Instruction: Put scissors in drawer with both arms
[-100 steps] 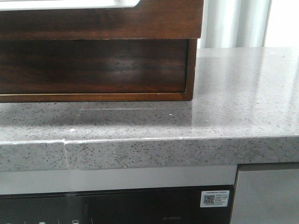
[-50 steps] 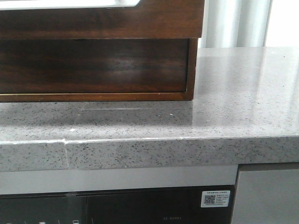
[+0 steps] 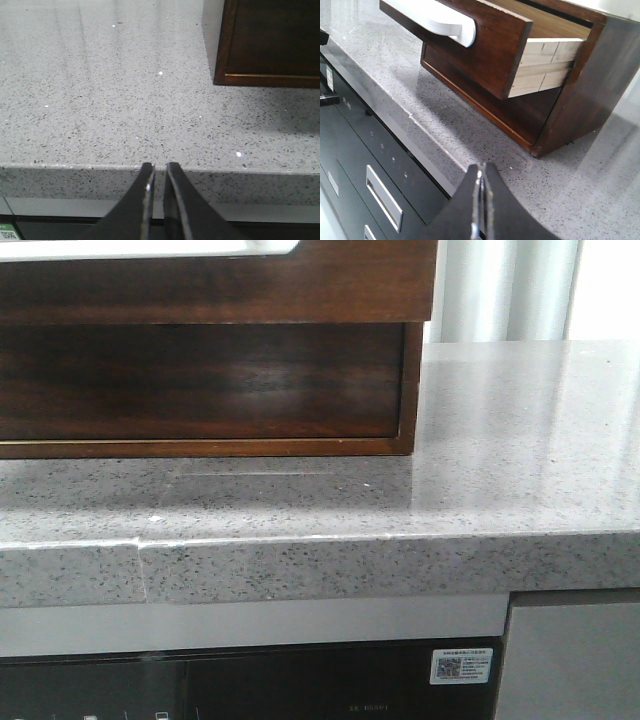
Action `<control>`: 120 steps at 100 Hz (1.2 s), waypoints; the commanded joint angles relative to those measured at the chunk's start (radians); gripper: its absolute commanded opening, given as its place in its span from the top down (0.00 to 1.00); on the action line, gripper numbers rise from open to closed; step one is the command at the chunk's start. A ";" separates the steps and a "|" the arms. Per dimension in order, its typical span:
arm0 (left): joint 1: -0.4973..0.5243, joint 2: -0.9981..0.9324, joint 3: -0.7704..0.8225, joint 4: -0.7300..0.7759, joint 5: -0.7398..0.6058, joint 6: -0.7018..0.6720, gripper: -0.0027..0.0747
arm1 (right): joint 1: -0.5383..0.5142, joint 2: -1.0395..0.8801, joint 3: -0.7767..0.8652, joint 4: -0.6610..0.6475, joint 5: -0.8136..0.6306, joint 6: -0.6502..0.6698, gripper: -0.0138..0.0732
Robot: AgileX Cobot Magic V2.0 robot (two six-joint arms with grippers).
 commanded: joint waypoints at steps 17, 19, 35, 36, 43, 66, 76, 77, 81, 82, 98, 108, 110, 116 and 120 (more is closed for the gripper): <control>-0.004 -0.033 0.015 0.001 -0.059 -0.011 0.96 | -0.006 0.010 -0.022 0.010 -0.081 -0.001 0.96; -0.004 -0.033 0.015 0.001 -0.059 -0.011 0.96 | -0.006 0.010 -0.016 0.010 -0.101 -0.001 0.96; -0.004 -0.033 0.015 0.001 -0.059 -0.011 0.96 | -0.008 0.010 0.056 -0.130 -0.326 0.167 0.96; -0.004 -0.033 0.015 0.001 -0.059 -0.011 0.96 | -0.008 0.010 0.060 -0.148 -0.337 0.188 0.96; -0.004 -0.033 0.015 0.001 -0.059 -0.011 0.96 | -0.025 0.010 0.102 -0.332 -0.443 0.411 0.96; -0.004 -0.033 0.015 0.001 -0.059 -0.011 0.96 | -0.226 -0.009 0.178 -0.514 -0.467 0.771 0.96; -0.004 -0.033 0.015 0.001 -0.059 -0.011 0.96 | -0.322 -0.051 0.200 -0.534 -0.453 0.806 0.96; -0.004 -0.033 0.015 0.001 -0.059 -0.011 0.96 | -0.336 -0.052 0.203 -0.534 -0.451 0.811 0.96; -0.004 -0.033 0.015 0.001 -0.059 -0.011 0.96 | -0.378 -0.064 0.211 -0.537 -0.437 0.828 0.96; -0.004 -0.033 0.015 0.001 -0.059 -0.011 0.96 | -0.385 -0.066 0.211 -0.540 -0.431 0.836 0.96; -0.004 -0.033 0.015 0.001 -0.059 -0.011 0.96 | -0.516 -0.129 0.261 -0.643 -0.361 0.980 0.96; -0.004 -0.033 0.015 0.001 -0.059 -0.011 0.96 | -0.570 -0.146 0.274 -0.638 -0.304 0.980 0.96; -0.004 -0.033 0.015 0.001 -0.059 -0.011 0.96 | -0.583 -0.147 0.274 -0.638 -0.298 0.977 0.96; -0.004 -0.033 0.015 0.001 -0.059 -0.011 0.96 | -0.624 -0.147 0.274 -0.631 -0.281 0.958 0.96; -0.004 -0.033 0.015 0.001 -0.059 -0.011 0.96 | -0.646 -0.147 0.274 -0.608 -0.269 0.932 0.96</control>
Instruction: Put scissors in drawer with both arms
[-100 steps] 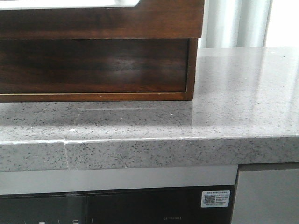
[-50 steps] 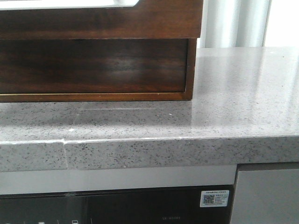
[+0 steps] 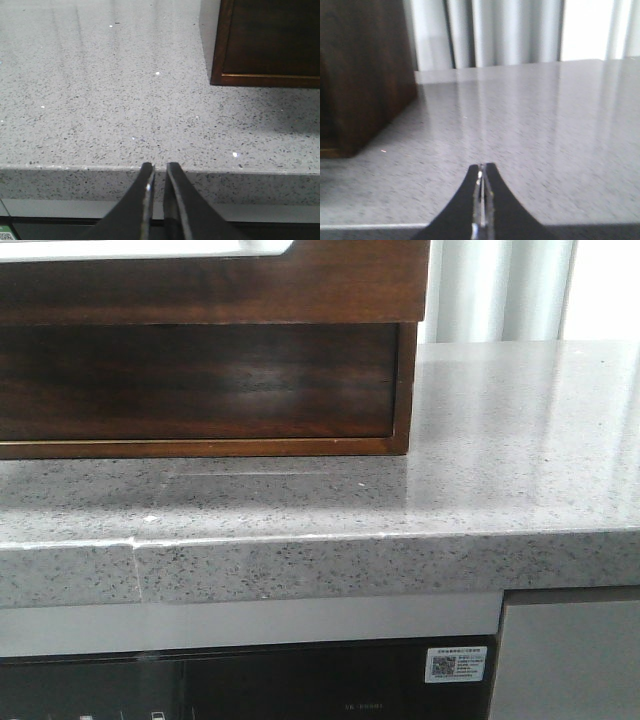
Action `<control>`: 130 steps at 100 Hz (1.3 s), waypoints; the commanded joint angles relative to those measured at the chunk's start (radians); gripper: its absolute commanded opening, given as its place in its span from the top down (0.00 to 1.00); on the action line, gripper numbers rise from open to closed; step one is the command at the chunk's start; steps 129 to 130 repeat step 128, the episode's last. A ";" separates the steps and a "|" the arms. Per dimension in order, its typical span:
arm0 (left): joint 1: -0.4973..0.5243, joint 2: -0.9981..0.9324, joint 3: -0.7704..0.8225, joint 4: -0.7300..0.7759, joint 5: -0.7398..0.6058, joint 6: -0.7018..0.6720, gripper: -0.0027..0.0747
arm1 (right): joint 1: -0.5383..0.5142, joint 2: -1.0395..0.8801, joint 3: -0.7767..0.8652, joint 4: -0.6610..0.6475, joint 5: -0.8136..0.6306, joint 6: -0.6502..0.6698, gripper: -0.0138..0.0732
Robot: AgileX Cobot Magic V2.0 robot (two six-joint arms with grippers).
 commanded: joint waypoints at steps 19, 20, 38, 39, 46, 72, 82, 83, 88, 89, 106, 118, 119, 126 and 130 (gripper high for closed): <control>-0.004 -0.033 0.015 0.000 -0.059 -0.011 0.96 | -0.125 -0.038 0.013 0.113 0.069 -0.155 0.96; -0.004 -0.033 0.015 0.000 -0.059 -0.011 0.96 | -0.126 -0.039 0.013 0.121 0.083 -0.165 0.96; -0.004 -0.033 0.015 0.000 -0.059 -0.011 0.96 | -0.127 -0.063 0.013 0.156 0.233 -0.214 0.96; -0.004 -0.033 0.015 0.000 -0.059 -0.011 0.96 | -0.127 -0.065 0.013 0.156 0.239 -0.221 0.96; -0.004 -0.033 0.015 0.000 -0.060 -0.011 0.96 | -0.127 -0.069 0.013 0.156 0.240 -0.245 0.96; -0.004 -0.033 0.015 0.000 -0.060 -0.011 0.96 | -0.127 -0.069 0.013 0.157 0.252 -0.248 0.96; -0.004 -0.033 0.015 0.000 -0.060 -0.011 0.96 | -0.127 -0.069 0.013 0.157 0.252 -0.248 0.96; -0.004 -0.033 0.015 0.000 -0.060 -0.011 0.96 | -0.127 -0.069 0.013 0.157 0.252 -0.248 0.96; -0.004 -0.033 0.015 0.000 -0.060 -0.011 0.96 | -0.127 -0.069 0.013 0.157 0.252 -0.248 0.96; -0.004 -0.033 0.015 0.000 -0.060 -0.011 0.96 | -0.127 -0.069 0.013 0.157 0.252 -0.248 0.96; -0.004 -0.033 0.015 0.000 -0.060 -0.011 0.96 | -0.127 -0.069 0.013 0.157 0.252 -0.248 0.96; -0.004 -0.033 0.015 0.000 -0.060 -0.011 0.96 | -0.127 -0.069 0.013 0.157 0.252 -0.248 0.96; -0.004 -0.033 0.015 0.000 -0.060 -0.011 0.96 | -0.127 -0.069 0.013 0.157 0.252 -0.248 0.96; -0.004 -0.033 0.015 0.000 -0.060 -0.011 0.96 | -0.127 -0.069 0.013 0.157 0.252 -0.248 0.96; -0.004 -0.033 0.015 0.000 -0.060 -0.011 0.96 | -0.127 -0.069 0.013 0.157 0.252 -0.248 0.96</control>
